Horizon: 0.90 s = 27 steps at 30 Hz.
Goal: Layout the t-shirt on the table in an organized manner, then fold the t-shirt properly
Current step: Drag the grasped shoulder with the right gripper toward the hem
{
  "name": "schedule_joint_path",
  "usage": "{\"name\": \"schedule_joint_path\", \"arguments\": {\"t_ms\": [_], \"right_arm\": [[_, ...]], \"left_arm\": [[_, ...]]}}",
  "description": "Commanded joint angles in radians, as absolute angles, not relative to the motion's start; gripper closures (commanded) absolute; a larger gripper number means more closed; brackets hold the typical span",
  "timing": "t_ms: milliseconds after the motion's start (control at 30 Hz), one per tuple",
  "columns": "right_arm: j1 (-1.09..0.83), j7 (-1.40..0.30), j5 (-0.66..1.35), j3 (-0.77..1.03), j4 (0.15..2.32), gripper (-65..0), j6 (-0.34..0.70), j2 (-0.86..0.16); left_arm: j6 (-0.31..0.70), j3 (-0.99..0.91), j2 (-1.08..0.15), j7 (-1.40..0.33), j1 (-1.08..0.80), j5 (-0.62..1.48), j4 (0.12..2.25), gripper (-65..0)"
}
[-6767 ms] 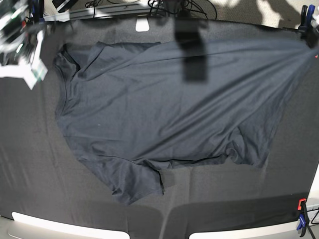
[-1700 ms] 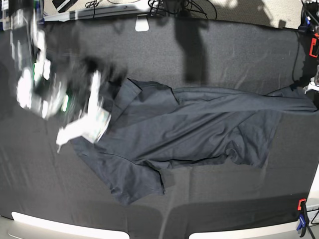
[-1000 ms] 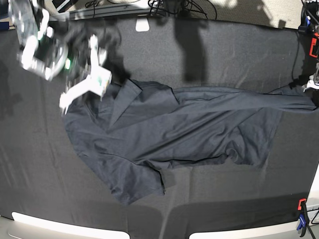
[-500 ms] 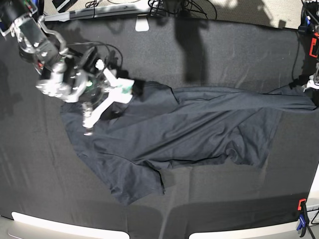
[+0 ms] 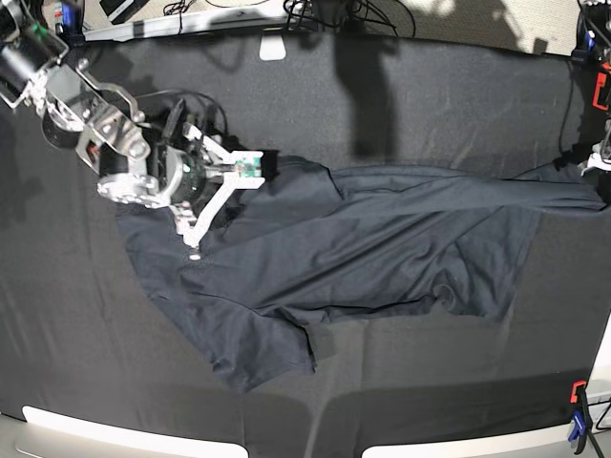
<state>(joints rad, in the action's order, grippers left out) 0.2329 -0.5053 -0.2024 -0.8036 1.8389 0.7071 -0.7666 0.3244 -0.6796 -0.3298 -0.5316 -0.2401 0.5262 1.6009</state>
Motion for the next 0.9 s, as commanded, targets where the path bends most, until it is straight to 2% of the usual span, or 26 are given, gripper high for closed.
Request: {"name": "schedule_joint_path", "arguments": {"t_ms": [0,233,467,633,733,867], "right_arm": [[0.251,-0.496,-0.193,-0.794,1.851,-27.9,0.698,-0.778],[0.252,-0.448,-0.174,-0.794,1.809,-27.9,0.698,-0.767],[0.252,-0.426,-0.180,-0.794,1.754,-27.4,0.698,-0.688],[0.252,-0.456,-0.179,-0.794,1.754,-8.5,0.698,-0.682],[0.252,-0.523,-0.179,-0.794,1.754,-0.4,0.698,-0.682],[0.252,-0.550,-0.164,-0.794,1.782,0.0,0.698,-0.687]], "left_arm": [[0.328,-0.685,-0.349,-0.508,-0.233,0.538,1.617,0.0],[0.328,-0.685,-0.349,-0.508,-0.233,0.539,1.617,0.0],[0.328,-0.685,-0.349,-0.508,-0.233,0.538,1.617,0.0],[0.328,-0.685,-0.349,-0.508,-0.233,0.538,1.617,0.0],[0.328,-0.685,-0.349,-0.508,-0.233,0.538,1.617,0.0],[0.328,-0.685,-0.349,-0.507,-0.233,0.538,1.617,0.0]]}}
